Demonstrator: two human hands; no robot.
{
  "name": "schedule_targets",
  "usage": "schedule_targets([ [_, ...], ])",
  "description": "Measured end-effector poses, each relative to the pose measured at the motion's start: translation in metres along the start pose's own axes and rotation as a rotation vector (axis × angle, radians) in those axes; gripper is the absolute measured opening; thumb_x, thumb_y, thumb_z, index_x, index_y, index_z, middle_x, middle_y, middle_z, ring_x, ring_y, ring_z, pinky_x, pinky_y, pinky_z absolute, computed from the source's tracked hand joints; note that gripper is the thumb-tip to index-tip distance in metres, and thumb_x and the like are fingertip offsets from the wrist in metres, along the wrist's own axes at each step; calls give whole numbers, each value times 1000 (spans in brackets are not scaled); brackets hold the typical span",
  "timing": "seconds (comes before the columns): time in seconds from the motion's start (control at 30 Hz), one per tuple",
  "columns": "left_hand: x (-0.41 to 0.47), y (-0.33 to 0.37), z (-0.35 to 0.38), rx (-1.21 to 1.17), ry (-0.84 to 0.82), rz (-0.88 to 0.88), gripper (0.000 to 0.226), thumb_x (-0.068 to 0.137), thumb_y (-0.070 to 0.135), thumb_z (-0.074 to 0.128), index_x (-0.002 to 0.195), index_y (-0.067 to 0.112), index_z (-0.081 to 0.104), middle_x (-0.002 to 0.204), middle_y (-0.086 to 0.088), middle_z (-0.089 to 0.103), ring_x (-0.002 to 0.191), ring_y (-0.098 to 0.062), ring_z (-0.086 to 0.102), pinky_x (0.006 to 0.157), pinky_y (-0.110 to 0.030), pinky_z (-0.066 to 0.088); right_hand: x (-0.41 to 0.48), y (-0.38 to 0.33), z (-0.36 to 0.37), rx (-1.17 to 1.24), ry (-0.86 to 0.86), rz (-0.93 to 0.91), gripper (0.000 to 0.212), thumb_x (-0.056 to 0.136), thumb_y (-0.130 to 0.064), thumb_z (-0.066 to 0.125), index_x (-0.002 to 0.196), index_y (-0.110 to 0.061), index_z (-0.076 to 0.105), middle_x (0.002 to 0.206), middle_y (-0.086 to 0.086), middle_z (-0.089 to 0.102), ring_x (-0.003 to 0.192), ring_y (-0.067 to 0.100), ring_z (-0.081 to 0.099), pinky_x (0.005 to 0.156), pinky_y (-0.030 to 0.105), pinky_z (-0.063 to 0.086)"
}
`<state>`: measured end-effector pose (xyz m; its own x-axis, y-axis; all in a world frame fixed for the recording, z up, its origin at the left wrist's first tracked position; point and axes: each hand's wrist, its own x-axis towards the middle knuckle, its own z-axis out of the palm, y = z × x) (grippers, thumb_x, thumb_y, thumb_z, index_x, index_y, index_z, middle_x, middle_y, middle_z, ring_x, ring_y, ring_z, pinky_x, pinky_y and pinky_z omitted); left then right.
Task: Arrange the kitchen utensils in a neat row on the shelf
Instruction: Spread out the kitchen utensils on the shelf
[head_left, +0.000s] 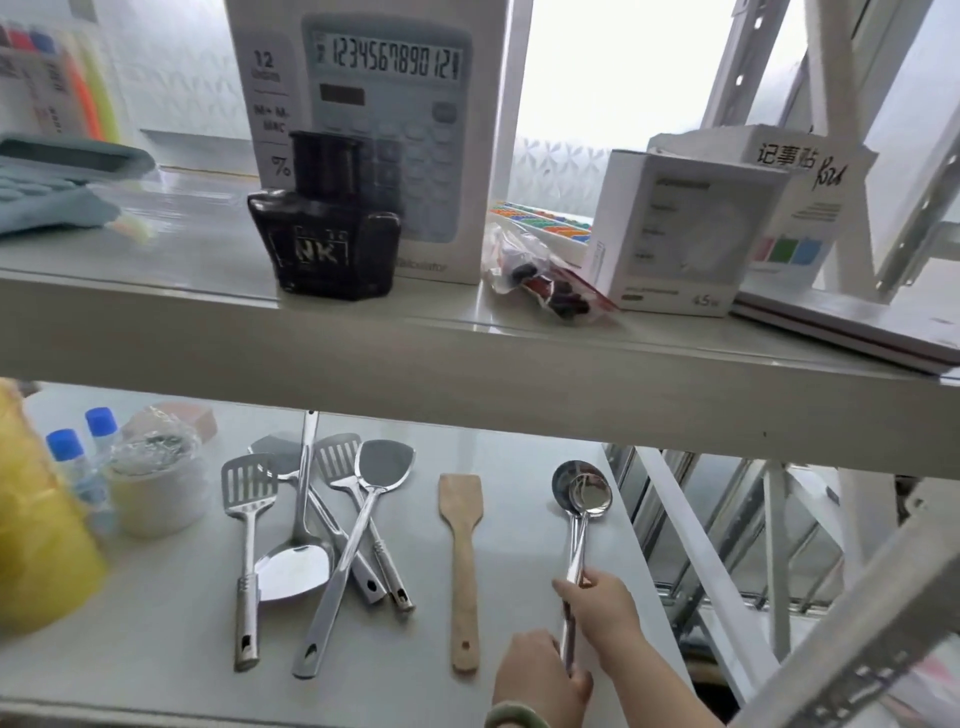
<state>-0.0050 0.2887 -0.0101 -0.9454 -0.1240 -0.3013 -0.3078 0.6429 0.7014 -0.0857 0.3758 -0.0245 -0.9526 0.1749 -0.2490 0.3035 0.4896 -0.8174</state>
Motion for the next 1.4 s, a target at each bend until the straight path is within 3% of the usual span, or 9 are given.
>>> schedule_targets([
  [0.1, 6, 5, 6, -18, -67, 62, 23, 79, 33, 56, 99, 23, 52, 87, 2, 49, 99, -20, 62, 94, -30, 48, 1, 2, -2, -134, -23, -43, 12, 71, -16, 68, 73, -9, 58, 67, 4, 60, 67, 24, 57, 58, 30, 38],
  [0.2, 11, 7, 9, 39, -144, 128, 59, 77, 32, 61, 132, 15, 45, 92, 8, 43, 107, -18, 55, 102, -31, 42, 6, 6, -3, -220, -25, -82, 16, 71, -10, 63, 67, -16, 50, 65, 0, 54, 67, 23, 52, 53, 25, 35],
  [0.33, 16, 0, 12, 56, -221, 129, 81, 78, 26, 64, 146, 27, 20, 103, -3, 33, 120, -24, 50, 107, -30, 37, 14, 5, -4, -291, -18, -115, 13, 72, -15, 63, 82, -13, 55, 83, 10, 63, 77, 26, 56, 58, 29, 37],
  [0.5, 28, -4, 4, 189, -178, 184, 62, 78, 29, 67, 135, 22, 43, 101, 0, 32, 118, -27, 51, 104, -33, 39, 13, -2, -2, -378, -61, -122, 22, 74, -26, 65, 83, -22, 44, 97, 13, 56, 81, 23, 48, 71, 29, 38],
  [0.7, 35, -8, 6, 157, -119, 220, 52, 82, 23, 58, 132, 18, 45, 73, 10, 26, 117, -28, 52, 100, -31, 39, 11, -1, -3, -421, -123, -158, 29, 75, -23, 65, 100, -21, 52, 98, 8, 47, 84, 21, 45, 79, 27, 39],
  [0.83, 36, -11, 5, 163, -78, 250, 44, 83, 21, 52, 128, 19, 49, 79, 2, 35, 111, -27, 54, 95, -30, 41, 9, -3, -3, -405, -110, -163, 23, 75, -22, 65, 92, -23, 50, 96, 8, 47, 83, 22, 48, 85, 30, 44],
  [1.03, 38, -14, 2, 120, -17, 285, 31, 85, 21, 50, 115, 16, 57, 71, 9, 45, 83, -20, 55, 81, -30, 44, 4, -4, 1, -402, -78, -155, 26, 78, -22, 60, 104, -22, 53, 97, 7, 44, 81, 23, 47, 81, 28, 41],
  [1.23, 37, -26, -22, 182, -74, 368, 46, 87, 24, 53, 133, 23, 47, 110, 2, 64, 88, -11, 55, 91, -26, 47, 5, -3, 2, -423, -73, -143, 27, 82, -24, 59, 108, -19, 52, 102, 9, 45, 89, 26, 51, 88, 30, 43],
  [1.4, 54, -62, -91, 195, 192, 295, 45, 85, 15, 54, 130, 18, 51, 122, -6, 57, 107, -18, 58, 99, -28, 43, -2, -10, 10, -481, 105, -248, 35, 83, -27, 61, 116, -17, 54, 117, 10, 47, 116, 29, 41, 101, 34, 36],
])
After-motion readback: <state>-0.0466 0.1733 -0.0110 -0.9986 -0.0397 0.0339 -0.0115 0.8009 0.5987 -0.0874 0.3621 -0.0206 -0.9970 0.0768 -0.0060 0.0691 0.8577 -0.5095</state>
